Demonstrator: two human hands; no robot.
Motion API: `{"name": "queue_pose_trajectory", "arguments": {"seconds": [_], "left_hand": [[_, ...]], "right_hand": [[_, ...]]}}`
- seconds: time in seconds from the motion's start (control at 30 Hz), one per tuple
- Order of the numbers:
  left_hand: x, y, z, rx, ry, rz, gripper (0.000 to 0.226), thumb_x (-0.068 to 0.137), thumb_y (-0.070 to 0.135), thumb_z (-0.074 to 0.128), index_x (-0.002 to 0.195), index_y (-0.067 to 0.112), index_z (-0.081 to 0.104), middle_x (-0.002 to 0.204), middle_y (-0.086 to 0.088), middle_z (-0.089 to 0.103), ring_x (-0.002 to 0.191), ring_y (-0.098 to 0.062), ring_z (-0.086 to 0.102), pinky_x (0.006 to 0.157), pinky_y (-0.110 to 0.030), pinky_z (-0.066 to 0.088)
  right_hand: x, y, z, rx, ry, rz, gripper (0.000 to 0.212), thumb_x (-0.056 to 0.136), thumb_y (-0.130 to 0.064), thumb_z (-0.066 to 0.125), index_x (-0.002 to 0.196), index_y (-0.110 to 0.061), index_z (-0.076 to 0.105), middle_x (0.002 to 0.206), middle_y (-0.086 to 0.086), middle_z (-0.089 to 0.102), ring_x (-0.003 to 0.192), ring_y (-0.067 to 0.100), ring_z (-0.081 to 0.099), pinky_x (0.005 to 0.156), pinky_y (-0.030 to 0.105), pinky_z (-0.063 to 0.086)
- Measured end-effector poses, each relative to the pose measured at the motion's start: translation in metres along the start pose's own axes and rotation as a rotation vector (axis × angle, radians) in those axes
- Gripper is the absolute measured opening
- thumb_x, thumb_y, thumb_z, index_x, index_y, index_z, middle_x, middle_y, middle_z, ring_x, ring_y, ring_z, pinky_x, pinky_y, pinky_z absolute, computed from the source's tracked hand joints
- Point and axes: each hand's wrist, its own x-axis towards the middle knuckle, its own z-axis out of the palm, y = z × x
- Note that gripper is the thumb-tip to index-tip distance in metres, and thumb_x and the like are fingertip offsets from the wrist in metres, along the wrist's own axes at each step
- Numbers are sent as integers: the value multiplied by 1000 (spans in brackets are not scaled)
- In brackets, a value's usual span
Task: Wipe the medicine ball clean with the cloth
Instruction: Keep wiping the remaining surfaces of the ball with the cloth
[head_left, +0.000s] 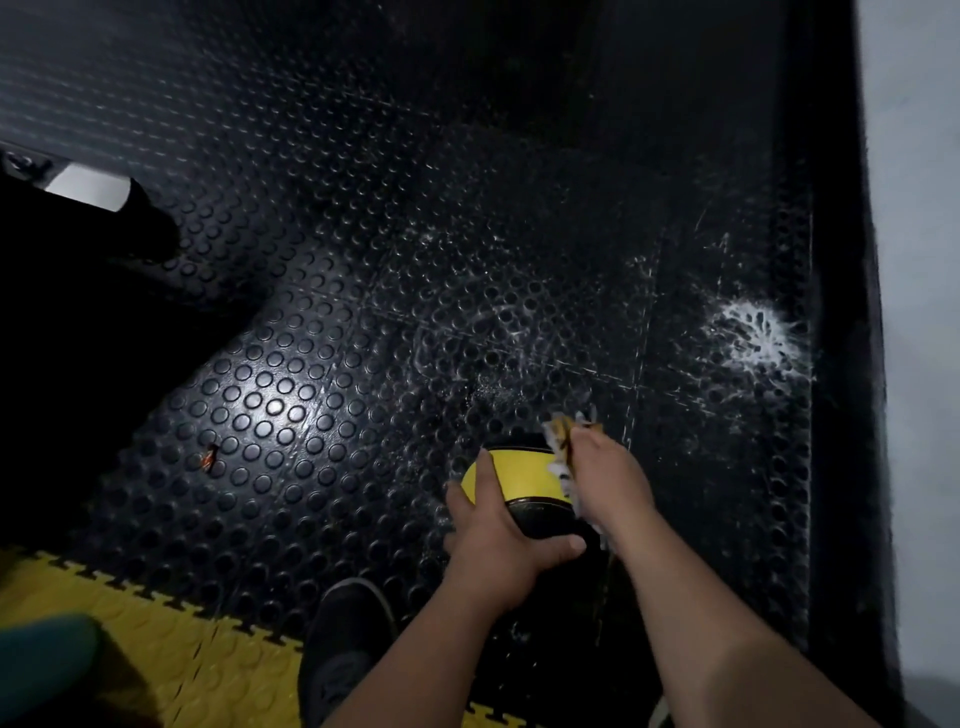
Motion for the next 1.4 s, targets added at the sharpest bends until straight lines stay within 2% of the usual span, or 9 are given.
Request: {"name": "queue_pose_trajectory", "arguments": {"seconds": [0.1, 0.23, 0.43, 0.57, 0.77, 0.93, 1.13, 1.3, 1.4], "left_hand": [[2, -1, 0, -26, 0, 17, 145, 51, 59, 93, 151, 57, -12, 164, 6, -20, 150, -42, 16, 121, -55, 27], [8, -9, -11, -47, -12, 39, 143, 50, 54, 92, 152, 56, -9, 164, 0, -11, 151, -36, 17, 122, -51, 26], [0, -5, -5, -52, -9, 49, 142, 51, 60, 92, 148, 60, -11, 164, 11, -14, 150, -38, 17, 120, -57, 27], [9, -7, -20, -89, -17, 75, 143, 57, 47, 96, 159, 43, -4, 165, -7, -3, 150, -21, 18, 116, -28, 18], [5, -9, -16, -104, -29, 102, 142, 58, 48, 95, 156, 49, -7, 164, 1, -3, 149, -28, 21, 122, -44, 25], [11, -12, -31, -125, -41, 127, 141, 59, 43, 96, 162, 34, -1, 164, -7, 7, 147, -16, 20, 111, -25, 19], [7, -18, -24, -158, -63, 146, 137, 63, 41, 95, 159, 42, -3, 161, 3, 2, 146, -22, 23, 119, -37, 24], [18, -29, -50, -350, -135, 73, 134, 41, 52, 101, 142, 70, 15, 155, -6, 38, 135, -23, 49, 113, -48, 44], [23, -32, -59, -487, -255, 6, 136, 42, 36, 100, 149, 56, 18, 141, -9, 52, 121, -29, 62, 99, -50, 55]], "right_hand": [[-1, -11, 3, -140, -31, -25, 45, 108, -42, 29, 134, -20, 58, 139, 16, 57, 125, 33, 54, 102, 42, 46], [-45, -6, 21, -175, 44, -271, 51, 105, -53, 31, 152, -37, 44, 162, -2, 32, 153, 24, 21, 124, 48, 21], [-6, 11, -4, 341, -75, 222, 48, 104, -58, 33, 113, -25, 67, 107, 10, 69, 96, 26, 65, 97, 44, 52], [-50, 1, 20, -23, 51, -180, 51, 106, -50, 32, 154, -35, 40, 159, 2, 36, 146, 28, 32, 118, 49, 30], [1, 20, 9, 484, -8, 186, 52, 103, -56, 32, 137, -29, 60, 142, 4, 58, 117, 25, 58, 94, 41, 50], [-55, 11, 36, 120, 149, -165, 58, 103, -58, 28, 155, -34, 38, 157, 1, 35, 143, 25, 35, 115, 49, 35], [-5, 30, 23, 765, 51, 305, 43, 105, -50, 38, 117, -21, 68, 111, 11, 70, 87, 25, 65, 70, 33, 52], [-75, 19, 55, 415, 228, -41, 54, 107, -45, 36, 158, -29, 35, 165, 1, 26, 151, 23, 25, 122, 40, 24], [-82, 23, 62, 515, 229, -65, 53, 108, -39, 34, 160, -30, 28, 166, -5, 20, 154, 15, 16, 117, 26, 16]]}}
